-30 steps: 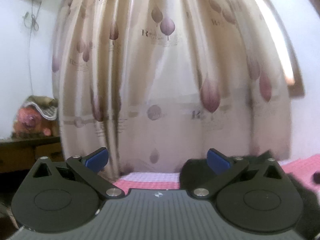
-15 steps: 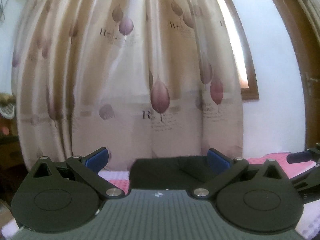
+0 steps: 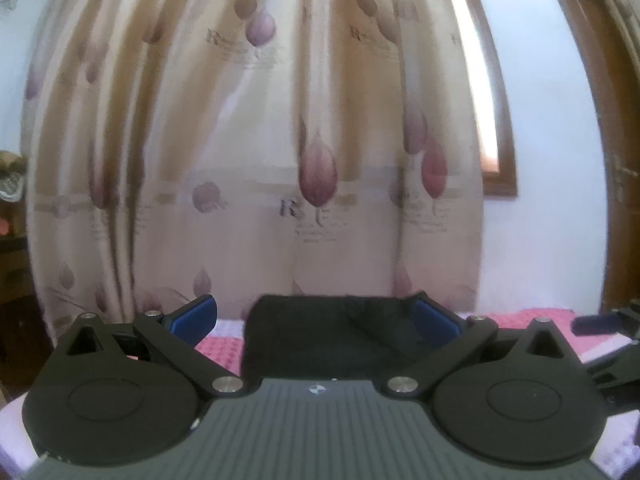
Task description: Fold large clothes
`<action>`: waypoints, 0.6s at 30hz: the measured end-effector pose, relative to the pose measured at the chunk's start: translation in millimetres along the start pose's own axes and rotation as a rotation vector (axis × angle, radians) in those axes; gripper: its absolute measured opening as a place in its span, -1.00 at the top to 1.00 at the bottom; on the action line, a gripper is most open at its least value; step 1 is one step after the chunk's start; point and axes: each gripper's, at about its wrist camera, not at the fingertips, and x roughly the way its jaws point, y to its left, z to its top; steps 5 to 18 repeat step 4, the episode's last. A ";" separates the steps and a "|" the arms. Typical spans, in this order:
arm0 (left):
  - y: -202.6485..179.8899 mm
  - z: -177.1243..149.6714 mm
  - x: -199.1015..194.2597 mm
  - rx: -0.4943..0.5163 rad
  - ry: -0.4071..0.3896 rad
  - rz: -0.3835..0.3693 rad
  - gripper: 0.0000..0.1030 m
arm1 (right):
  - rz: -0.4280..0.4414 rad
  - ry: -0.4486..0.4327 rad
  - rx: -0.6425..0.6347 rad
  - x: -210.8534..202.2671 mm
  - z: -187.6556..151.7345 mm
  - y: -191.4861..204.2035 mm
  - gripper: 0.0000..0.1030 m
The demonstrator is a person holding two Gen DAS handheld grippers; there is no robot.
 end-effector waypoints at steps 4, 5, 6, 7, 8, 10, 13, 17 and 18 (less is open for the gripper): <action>2.1 -1.5 0.8 -0.007 0.006 0.012 -1.00 | -0.006 0.000 0.002 0.2 0.1 -0.3 -0.99; 2.1 -1.5 0.8 -0.007 0.006 0.012 -1.00 | -0.006 0.000 0.002 0.2 0.1 -0.3 -0.99; 2.1 -1.5 0.8 -0.007 0.006 0.012 -1.00 | -0.006 0.000 0.002 0.2 0.1 -0.3 -0.99; 2.1 -1.5 0.8 -0.007 0.006 0.012 -1.00 | -0.006 0.000 0.002 0.2 0.1 -0.3 -0.99; 2.1 -1.5 0.8 -0.007 0.006 0.012 -1.00 | -0.006 0.000 0.002 0.2 0.1 -0.3 -0.99; 2.1 -1.5 0.8 -0.007 0.006 0.012 -1.00 | -0.006 0.000 0.002 0.2 0.1 -0.3 -0.99; 2.1 -1.5 0.8 -0.007 0.006 0.012 -1.00 | -0.006 0.000 0.002 0.2 0.1 -0.3 -0.99; 2.1 -1.5 0.8 -0.007 0.006 0.012 -1.00 | -0.006 0.000 0.002 0.2 0.1 -0.3 -0.99; 2.1 -1.5 0.8 -0.007 0.006 0.012 -1.00 | -0.006 0.000 0.002 0.2 0.1 -0.3 -0.99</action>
